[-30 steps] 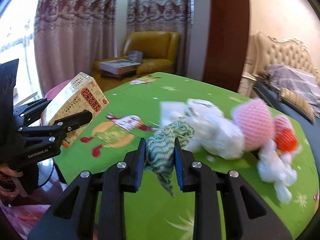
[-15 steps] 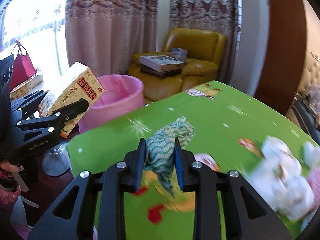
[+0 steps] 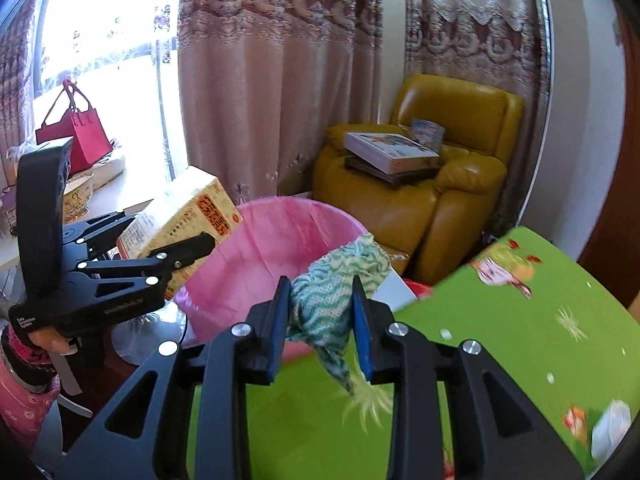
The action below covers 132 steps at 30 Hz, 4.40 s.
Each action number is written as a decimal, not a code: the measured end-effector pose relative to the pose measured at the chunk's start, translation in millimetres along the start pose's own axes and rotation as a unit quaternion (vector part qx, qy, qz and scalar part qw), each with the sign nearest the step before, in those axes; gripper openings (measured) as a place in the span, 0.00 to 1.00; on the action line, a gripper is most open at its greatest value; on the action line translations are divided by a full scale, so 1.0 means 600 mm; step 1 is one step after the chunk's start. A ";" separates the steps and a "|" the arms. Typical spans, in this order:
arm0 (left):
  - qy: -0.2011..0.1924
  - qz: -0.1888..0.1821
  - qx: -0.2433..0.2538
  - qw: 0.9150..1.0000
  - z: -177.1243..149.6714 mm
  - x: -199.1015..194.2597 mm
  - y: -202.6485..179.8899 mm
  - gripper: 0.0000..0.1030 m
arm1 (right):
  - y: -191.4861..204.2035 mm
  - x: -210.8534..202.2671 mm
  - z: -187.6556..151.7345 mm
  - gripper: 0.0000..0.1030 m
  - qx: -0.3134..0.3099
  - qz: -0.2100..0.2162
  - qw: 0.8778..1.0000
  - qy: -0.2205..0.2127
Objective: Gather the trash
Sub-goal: 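Carry the box and cloth to the wastebasket and release both, then move both tools back over the remaining trash on the table, then grasp the white tissue with the right tool while the left tool grasps the foam sheet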
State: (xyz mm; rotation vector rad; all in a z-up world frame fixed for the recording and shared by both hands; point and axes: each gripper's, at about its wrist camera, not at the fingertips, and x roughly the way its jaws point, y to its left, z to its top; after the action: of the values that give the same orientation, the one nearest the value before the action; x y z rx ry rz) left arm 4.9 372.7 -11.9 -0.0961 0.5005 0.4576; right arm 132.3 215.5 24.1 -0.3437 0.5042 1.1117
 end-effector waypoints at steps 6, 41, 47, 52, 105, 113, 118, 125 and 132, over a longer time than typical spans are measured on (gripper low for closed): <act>0.005 0.000 -0.010 1.000 0.016 0.032 0.024 0.48 | 0.004 0.062 0.023 0.29 -0.004 0.014 1.000 0.011; -0.001 -0.051 -0.004 0.999 -0.044 -0.049 -0.167 0.91 | -0.113 -0.211 -0.184 0.76 0.091 -0.113 0.989 -0.025; 0.005 -0.099 0.002 0.995 -0.063 -0.076 -0.237 0.91 | -0.138 -0.307 -0.265 0.76 0.088 -0.174 0.980 -0.030; 0.022 -0.149 0.041 0.988 -0.077 -0.085 -0.327 0.91 | -0.176 -0.374 -0.324 0.76 0.124 -0.213 0.969 -0.026; 0.105 -0.260 0.128 0.951 -0.097 -0.043 -0.620 0.91 | -0.368 -0.485 -0.459 0.22 0.241 -0.339 0.907 0.060; 0.164 -0.231 0.130 0.950 -0.093 0.005 -0.697 0.91 | -0.360 -0.517 -0.471 0.23 0.261 -0.329 0.907 0.030; 0.170 -0.187 0.135 0.958 -0.077 0.035 -0.741 0.91 | -0.358 -0.536 -0.480 0.23 0.280 -0.316 0.906 0.009; 0.197 -0.128 0.122 0.964 -0.064 0.069 -0.718 0.91 | -0.354 -0.557 -0.491 0.24 0.292 -0.308 0.905 -0.006; 0.190 -0.136 0.071 0.970 -0.073 0.053 -0.607 0.91 | -0.327 -0.538 -0.477 0.24 0.281 -0.287 0.916 -0.008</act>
State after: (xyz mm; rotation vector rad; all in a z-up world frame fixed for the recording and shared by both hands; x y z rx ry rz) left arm 173.1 50.7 -73.4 -0.1140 0.8830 0.1308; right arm 137.8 -254.4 -36.4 0.0315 0.6317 0.3667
